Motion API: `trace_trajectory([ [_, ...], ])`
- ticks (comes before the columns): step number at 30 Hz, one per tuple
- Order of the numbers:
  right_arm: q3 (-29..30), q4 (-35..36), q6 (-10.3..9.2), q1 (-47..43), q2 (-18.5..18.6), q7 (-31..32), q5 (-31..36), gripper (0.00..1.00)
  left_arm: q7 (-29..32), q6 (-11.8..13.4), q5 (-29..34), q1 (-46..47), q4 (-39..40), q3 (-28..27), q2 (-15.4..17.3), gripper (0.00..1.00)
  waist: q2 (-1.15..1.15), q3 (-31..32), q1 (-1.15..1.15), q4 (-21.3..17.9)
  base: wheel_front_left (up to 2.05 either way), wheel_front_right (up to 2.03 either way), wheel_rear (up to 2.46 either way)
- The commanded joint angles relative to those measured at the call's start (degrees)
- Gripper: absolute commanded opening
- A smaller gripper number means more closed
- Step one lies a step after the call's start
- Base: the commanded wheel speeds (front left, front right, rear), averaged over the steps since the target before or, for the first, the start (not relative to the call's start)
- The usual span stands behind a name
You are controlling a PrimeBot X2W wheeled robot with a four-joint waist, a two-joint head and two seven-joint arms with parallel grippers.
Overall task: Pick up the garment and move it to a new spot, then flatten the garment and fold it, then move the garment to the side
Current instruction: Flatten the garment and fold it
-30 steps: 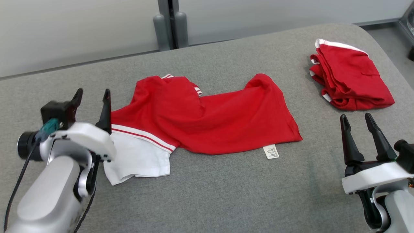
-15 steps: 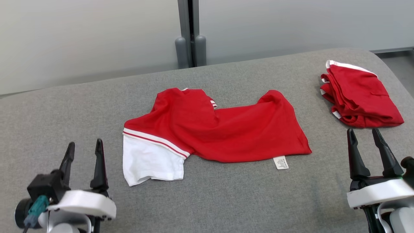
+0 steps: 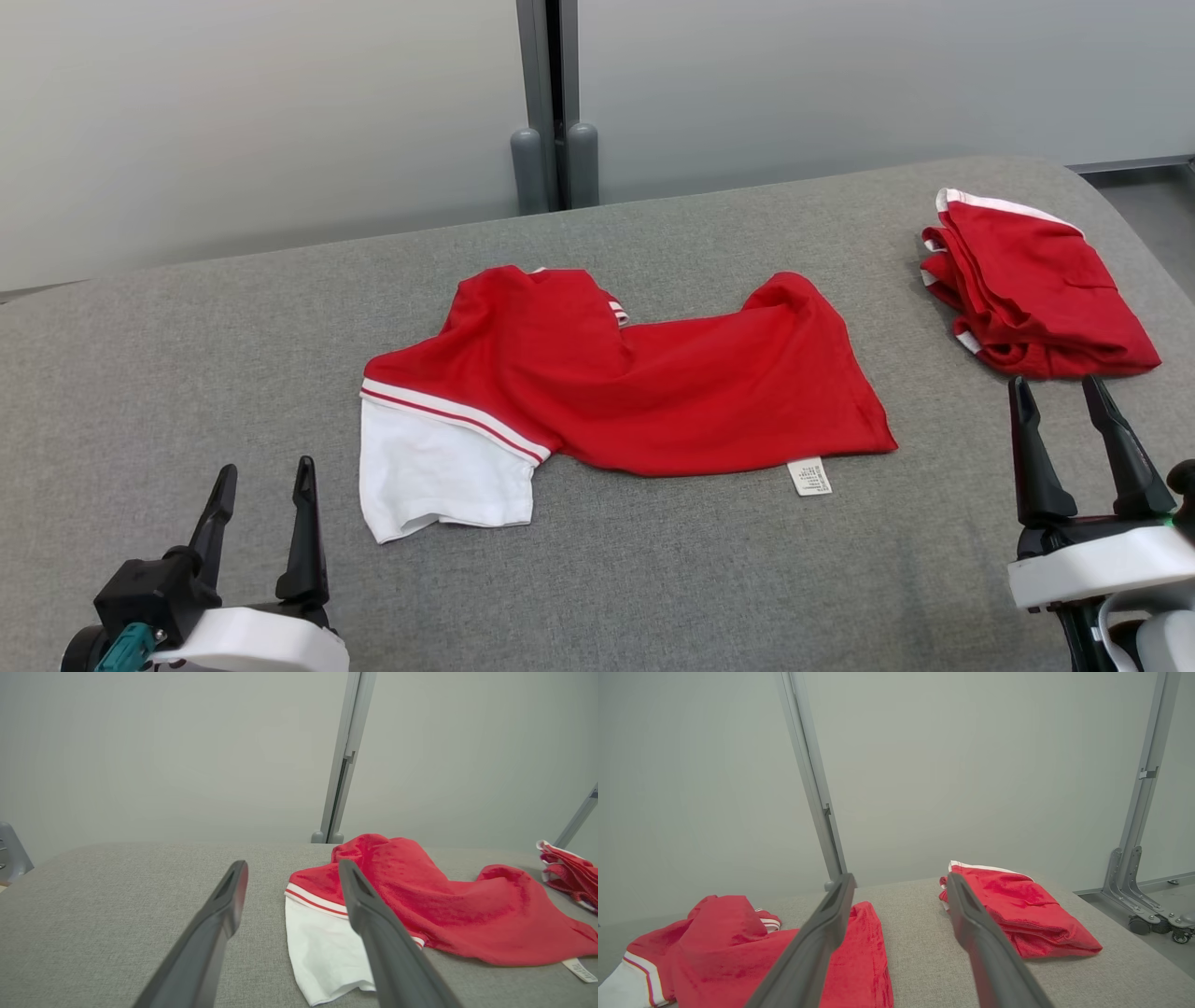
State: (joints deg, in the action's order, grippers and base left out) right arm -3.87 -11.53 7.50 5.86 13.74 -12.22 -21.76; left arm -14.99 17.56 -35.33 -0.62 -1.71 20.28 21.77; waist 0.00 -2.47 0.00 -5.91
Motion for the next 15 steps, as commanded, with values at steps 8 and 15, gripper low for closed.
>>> trace_trajectory([
  [8, -0.3, -1.8, -0.02, 1.2, 0.7, 5.2, 0.1, 1.00, 5.1, -1.0, -2.8, 1.8, -1.4, 0.7, 0.2, 1.00, 0.00, -1.9, 0.00, -0.3, 0.00, 0.00, 0.00],
  [15, -3.7, -7.4, -0.02, 7.7, 2.0, 14.5, -1.9, 1.00, 16.0, -1.0, -5.8, 7.5, -2.7, 2.6, 0.2, 1.00, 0.00, -6.7, 0.00, 0.3, 0.00, 0.00, 0.00],
])
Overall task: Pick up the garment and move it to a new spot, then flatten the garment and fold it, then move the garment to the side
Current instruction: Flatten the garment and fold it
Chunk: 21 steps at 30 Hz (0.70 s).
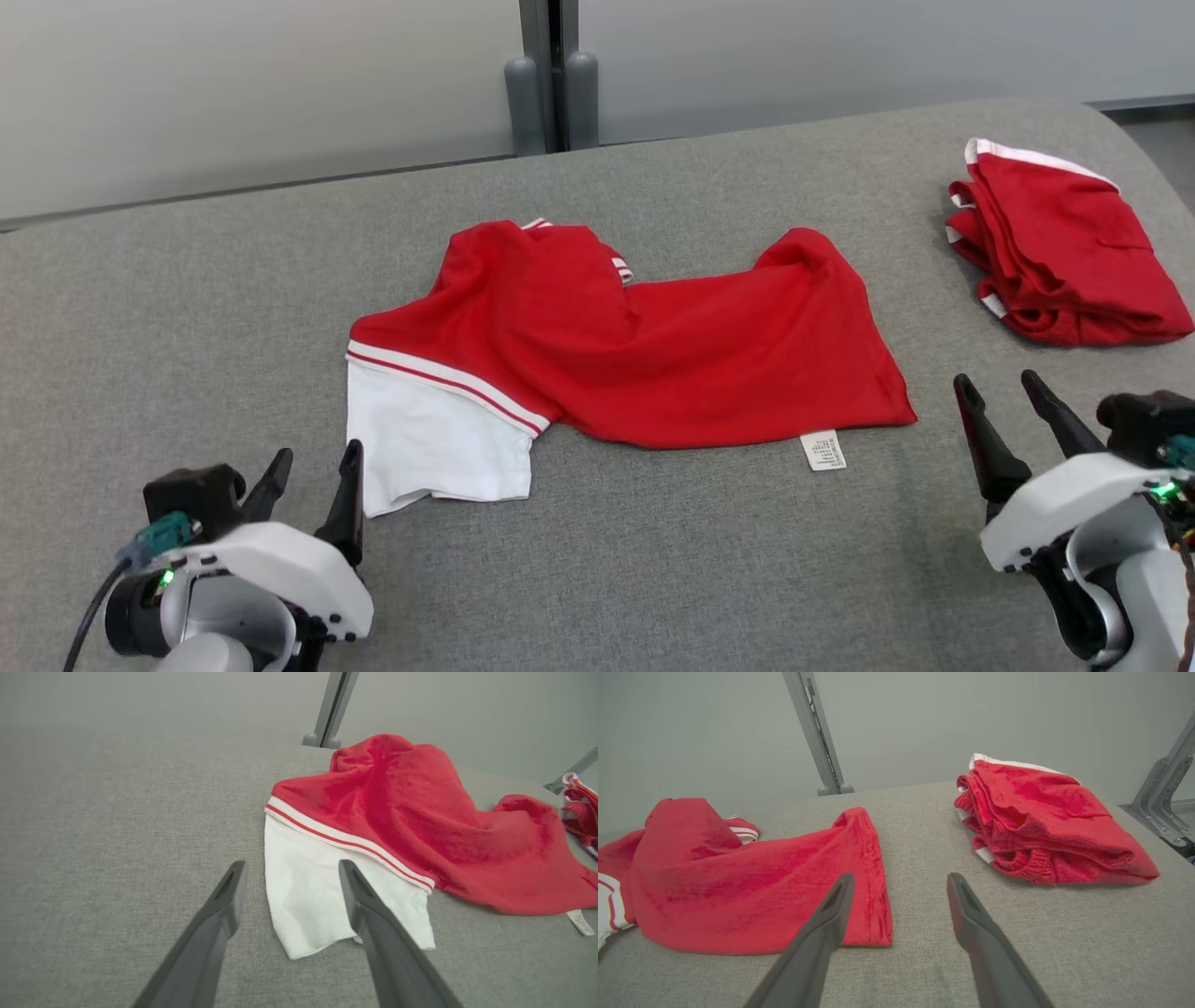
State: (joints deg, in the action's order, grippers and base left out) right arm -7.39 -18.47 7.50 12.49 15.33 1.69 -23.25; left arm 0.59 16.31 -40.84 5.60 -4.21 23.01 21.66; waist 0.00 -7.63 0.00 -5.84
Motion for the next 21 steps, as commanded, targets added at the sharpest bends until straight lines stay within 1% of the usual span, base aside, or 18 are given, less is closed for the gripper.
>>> trace_trajectory([
  [1, -0.8, -1.6, -0.02, 2.2, 0.6, 1.9, -0.9, 1.00, 1.9, 0.4, -0.7, 2.1, -0.4, 0.0, 0.2, 1.00, 0.00, -2.2, 0.00, 0.4, 0.00, 0.00, 0.00],
  [4, -2.9, -4.9, -0.02, 5.3, 1.0, 5.7, -2.8, 1.00, 5.5, 1.0, -1.4, 4.9, -1.3, 0.4, 0.3, 1.00, 0.00, -4.4, 0.00, 0.8, 0.00, 0.00, 0.00],
  [6, -4.7, -7.0, -0.02, 7.3, 1.3, 7.9, -4.2, 1.00, 8.5, 0.7, -1.7, 6.3, -2.3, 1.3, 0.5, 1.00, 0.00, -5.7, 0.00, 1.0, 0.00, 0.00, 0.00],
  [12, -8.7, -12.4, -0.02, 11.8, 1.5, 12.5, -7.6, 1.00, 11.6, 0.2, -2.0, 9.7, -4.3, 2.5, 0.2, 1.00, 0.00, -8.4, 0.00, 1.3, 0.00, 0.00, 0.00],
  [17, -10.3, -14.7, -0.02, 13.7, 1.1, 12.7, -8.7, 1.00, 13.7, -0.3, -2.4, 10.6, -6.2, 3.6, 0.1, 1.00, 0.00, -9.1, 0.00, 1.2, 0.00, 0.00, 0.00],
  [21, -11.8, -16.7, -0.02, 14.6, 0.9, 13.0, -10.0, 1.00, 16.2, -1.1, -3.2, 10.6, -7.1, 4.9, 0.0, 1.00, 0.00, -9.4, 0.00, 1.3, 0.00, 0.00, 0.00],
])
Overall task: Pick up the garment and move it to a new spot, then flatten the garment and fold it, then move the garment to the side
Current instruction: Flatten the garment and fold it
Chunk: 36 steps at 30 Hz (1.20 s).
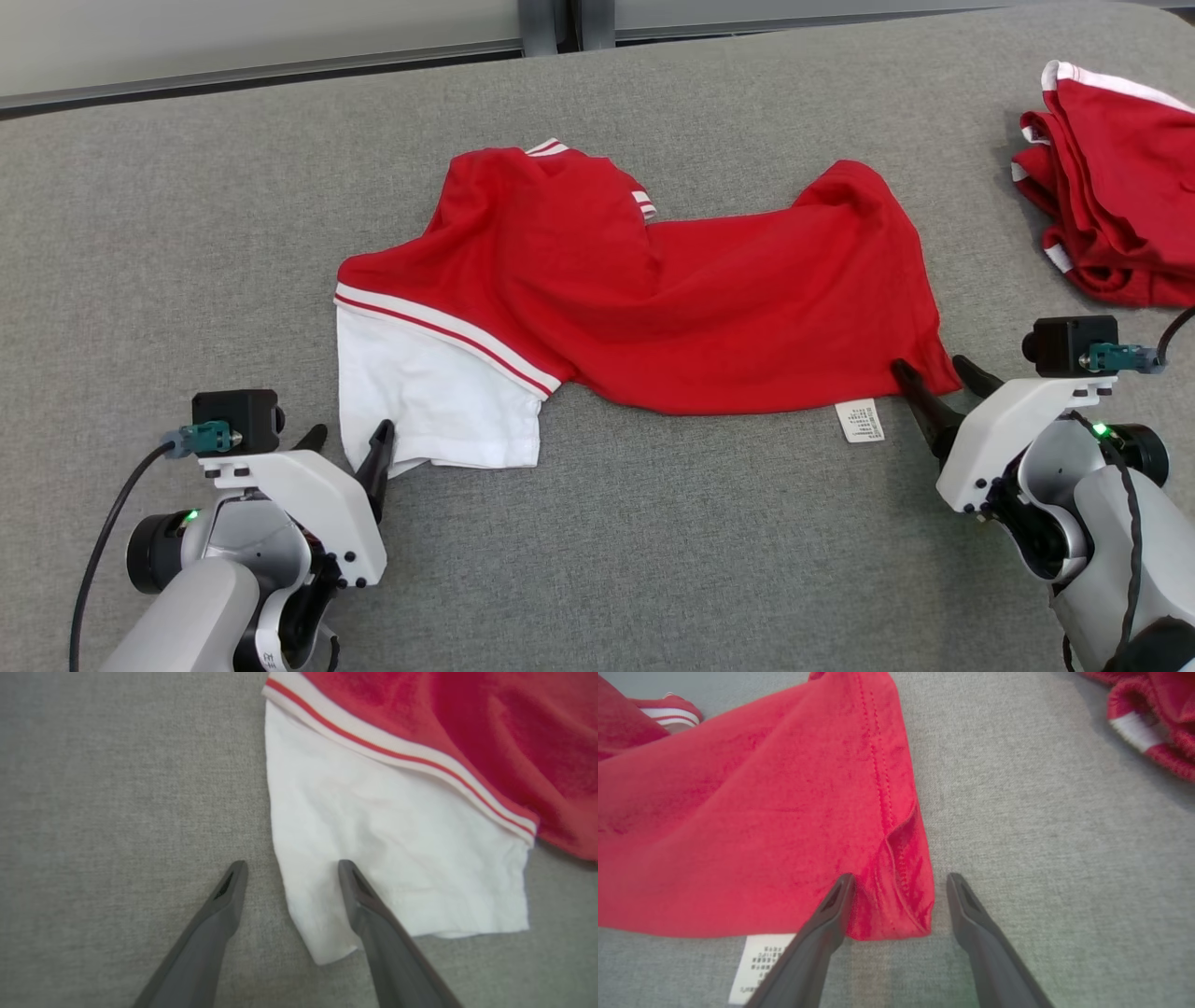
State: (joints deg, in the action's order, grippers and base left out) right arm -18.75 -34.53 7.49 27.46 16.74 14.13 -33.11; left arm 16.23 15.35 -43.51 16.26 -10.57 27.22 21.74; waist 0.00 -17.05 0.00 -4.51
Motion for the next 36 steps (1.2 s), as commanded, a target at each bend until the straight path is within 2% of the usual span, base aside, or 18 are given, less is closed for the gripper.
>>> trace_trajectory([
  [1, -0.8, -1.1, 0.00, -0.3, -0.5, 0.4, -0.5, 1.00, 1.3, -0.2, -0.7, -0.3, -0.9, 0.9, 0.0, 1.00, 0.00, 0.0, 0.00, 0.1, 0.00, 0.00, 0.00],
  [3, -1.7, -2.0, 0.00, -0.3, -0.4, 0.4, -1.1, 1.00, 2.5, 0.1, -0.9, -0.7, -1.2, 1.3, 0.1, 1.00, 0.00, 0.0, 0.00, 0.1, 0.00, 0.00, 0.00],
  [4, -2.2, -2.3, 0.00, -0.3, -0.4, 0.4, -1.5, 0.86, 3.2, 0.1, -0.9, -0.8, -1.2, 1.6, 0.3, 0.84, 0.00, 0.1, 0.00, 0.1, 0.00, 0.00, 0.00],
  [5, -2.8, -2.5, 0.00, -0.4, -0.6, 0.4, -2.0, 0.46, 3.7, -0.2, -1.1, -0.9, -1.1, 1.9, 0.4, 0.44, 0.00, 0.1, 0.00, 0.1, 0.00, 0.00, 0.00],
  [6, -3.4, -2.4, 0.01, -0.3, -0.7, 0.1, -2.4, 0.31, 3.8, -0.5, -1.3, -1.1, -0.6, 2.1, 0.3, 0.10, 0.00, 0.2, 0.00, 0.2, 0.00, 0.00, 0.00],
  [7, -3.7, -2.3, 0.01, -0.2, -0.6, -0.5, -2.9, 0.00, 3.8, -0.6, -1.3, -1.2, -0.1, 2.0, 0.3, 0.00, 0.00, 0.3, 0.00, 0.2, 0.00, 0.00, 0.00],
  [16, -5.9, -1.9, 0.00, 0.0, 1.5, -7.1, -6.3, 0.00, 0.2, -0.7, -1.7, -2.3, 3.7, -0.4, 1.7, 0.00, 0.00, 3.9, 0.00, 0.3, 0.00, 0.00, 0.00],
  [24, -6.4, 7.0, 0.00, -0.5, 5.6, -14.6, -11.0, 0.00, -3.1, -0.2, -1.0, -3.4, 12.6, -3.8, 5.0, 0.00, 0.00, 6.0, 0.00, -0.5, 0.00, 0.00, 0.00],
  [27, -7.0, 9.5, 0.00, 2.8, 6.5, -14.9, -12.4, 0.00, -3.6, 0.4, 1.7, 1.3, 13.7, -4.3, 6.4, 0.00, 0.00, 3.8, 0.00, -1.0, 0.00, 0.00, 0.00],
  [30, -7.6, 10.7, 0.00, 7.2, 8.2, -13.7, -14.0, 0.00, -2.5, -0.4, 3.9, 7.8, 13.4, -3.3, 6.6, 0.00, 0.00, 0.6, 0.00, -1.1, 0.00, 0.00, 0.00],
  [33, -8.5, 12.0, 0.00, 13.7, 9.7, -11.9, -16.4, 0.00, -0.1, -2.4, 5.9, 17.1, 11.6, -2.3, 6.9, 0.00, 0.00, -3.6, 0.00, -0.9, 0.00, 0.00, 0.00],
  [36, -9.2, 11.9, 0.00, 21.3, 12.1, -10.0, -18.5, 0.00, 2.1, -5.0, 7.2, 27.6, 7.8, -1.3, 5.9, 0.00, 0.00, -7.5, 0.00, -0.6, 0.00, 0.00, 0.00],
])
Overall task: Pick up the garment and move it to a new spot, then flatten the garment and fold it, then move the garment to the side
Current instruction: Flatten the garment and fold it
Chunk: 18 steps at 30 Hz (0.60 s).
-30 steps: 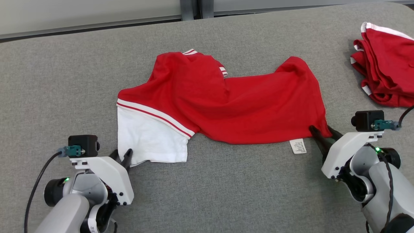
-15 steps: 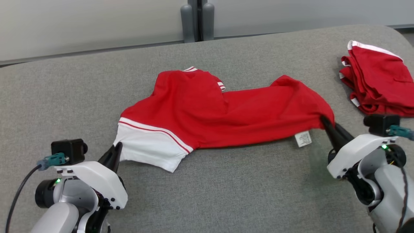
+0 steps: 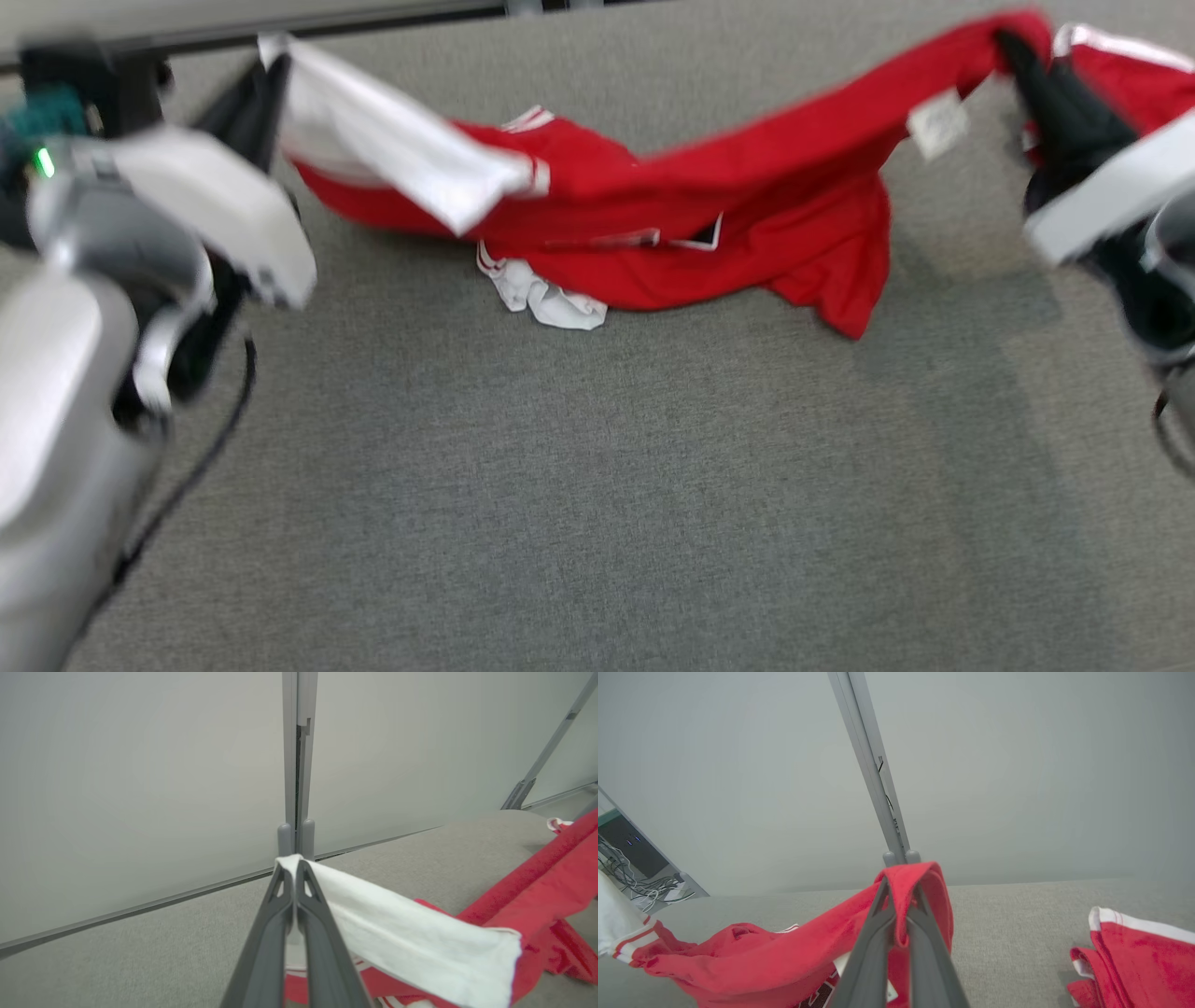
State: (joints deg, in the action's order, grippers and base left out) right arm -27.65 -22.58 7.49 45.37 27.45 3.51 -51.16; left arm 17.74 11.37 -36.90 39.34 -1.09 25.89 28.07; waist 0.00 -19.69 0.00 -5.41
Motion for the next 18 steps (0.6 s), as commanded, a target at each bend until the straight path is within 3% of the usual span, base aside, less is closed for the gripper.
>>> trace_trajectory([
  [1, -0.5, -0.2, 0.00, 6.2, 1.9, 1.2, -1.5, 0.00, 1.3, -1.8, 1.0, 8.4, -3.2, 0.1, -0.8, 0.00, 0.00, -6.3, 0.00, 0.4, 0.00, 0.00, 0.00],
  [9, -1.3, -3.3, 0.00, 25.5, 4.2, 2.7, -6.5, 0.00, 1.0, -6.6, 4.3, 33.7, -17.0, 0.0, -3.5, 0.00, 0.00, -13.8, 0.00, 0.7, 0.00, 0.00, 0.00],
  [11, -1.4, -5.7, 0.00, 33.2, 4.3, 1.3, -8.0, 0.00, -1.2, -7.9, 5.1, 43.1, -23.2, -0.8, -5.0, 0.00, 0.00, -15.7, 0.00, 0.5, 0.00, 0.00, 0.00],
  [18, -2.9, -11.4, 0.00, 45.4, 3.7, -3.6, -10.0, 0.00, -8.4, -9.4, 6.2, 58.7, -36.3, -2.6, -7.9, 0.00, 0.00, -15.9, 0.00, 0.0, 0.00, 0.00, 0.00],
])
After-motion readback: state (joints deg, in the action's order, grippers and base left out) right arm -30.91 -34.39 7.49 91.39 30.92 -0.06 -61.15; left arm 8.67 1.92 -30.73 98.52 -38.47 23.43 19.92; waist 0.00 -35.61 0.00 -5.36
